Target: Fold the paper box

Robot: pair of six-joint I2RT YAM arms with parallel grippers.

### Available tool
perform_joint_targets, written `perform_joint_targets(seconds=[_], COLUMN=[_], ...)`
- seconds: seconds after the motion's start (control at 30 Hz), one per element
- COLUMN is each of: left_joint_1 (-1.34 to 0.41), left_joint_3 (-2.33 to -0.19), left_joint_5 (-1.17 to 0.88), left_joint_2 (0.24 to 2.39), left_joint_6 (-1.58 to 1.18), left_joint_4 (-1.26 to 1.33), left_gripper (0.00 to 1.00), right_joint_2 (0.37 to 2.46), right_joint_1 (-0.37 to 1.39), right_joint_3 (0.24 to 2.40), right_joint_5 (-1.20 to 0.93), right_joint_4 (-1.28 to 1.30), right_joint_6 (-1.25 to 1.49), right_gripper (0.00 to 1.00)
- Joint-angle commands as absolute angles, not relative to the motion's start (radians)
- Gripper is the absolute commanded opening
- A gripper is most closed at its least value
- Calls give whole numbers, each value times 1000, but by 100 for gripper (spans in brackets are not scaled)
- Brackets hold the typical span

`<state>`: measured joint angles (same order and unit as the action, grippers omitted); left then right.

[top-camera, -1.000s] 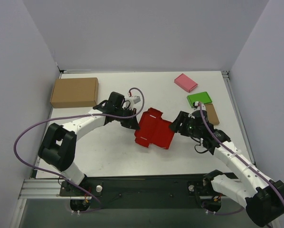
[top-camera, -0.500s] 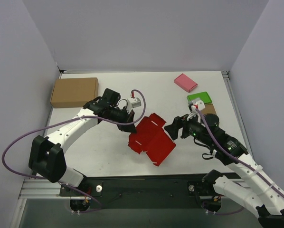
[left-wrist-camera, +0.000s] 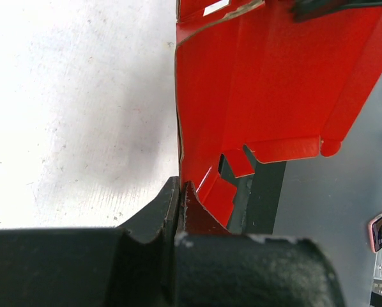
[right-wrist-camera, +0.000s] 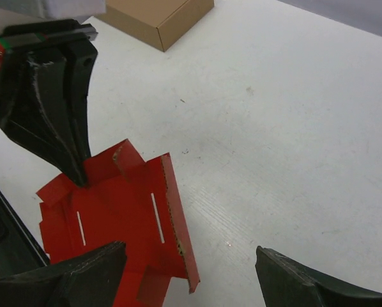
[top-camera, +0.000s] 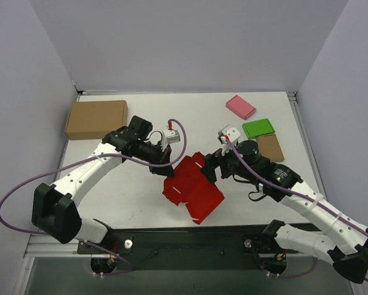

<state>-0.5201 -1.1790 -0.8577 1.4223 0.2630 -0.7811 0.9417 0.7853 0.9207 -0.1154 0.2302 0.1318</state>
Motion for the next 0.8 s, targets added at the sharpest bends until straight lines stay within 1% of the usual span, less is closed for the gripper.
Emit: perform_joint_targets(seconds=[0.0, 0.13, 0.2, 0.33, 0.4, 0.43, 0.6, 0.77], left_joint_1=[-522, -523, -523, -525, -525, -526, -529, -531], left_joint_3=[-1210, -1203, -1200, -1198, -1196, -1192, -1193, -1190], left_joint_5=[-940, -965, -969, -980, -988, -988, -1000, -1003], left_joint_2=[1373, 1359, 1351, 1341, 1336, 1335, 1333, 1328], left_joint_6=[304, 311, 319, 328, 331, 333, 341, 347], left_joint_4=[-798, -801, -801, -805, -807, -807, -816, -822], left_gripper=[0, 0, 0, 0, 0, 0, 0, 0], right_joint_2=[974, 982, 994, 1031, 1045, 1046, 1040, 1058], right_joint_1=[787, 784, 776, 746, 732, 727, 689, 644], right_joint_3=[939, 942, 954, 982, 986, 988, 1003, 1034], right_joint_5=[-84, -133, -190, -317, -372, -383, -428, -544], right_joint_4=[219, 166, 160, 170, 175, 179, 179, 199], right_joint_6=[97, 84, 89, 115, 127, 132, 147, 155], right_gripper=[84, 84, 83, 77, 75, 73, 68, 59])
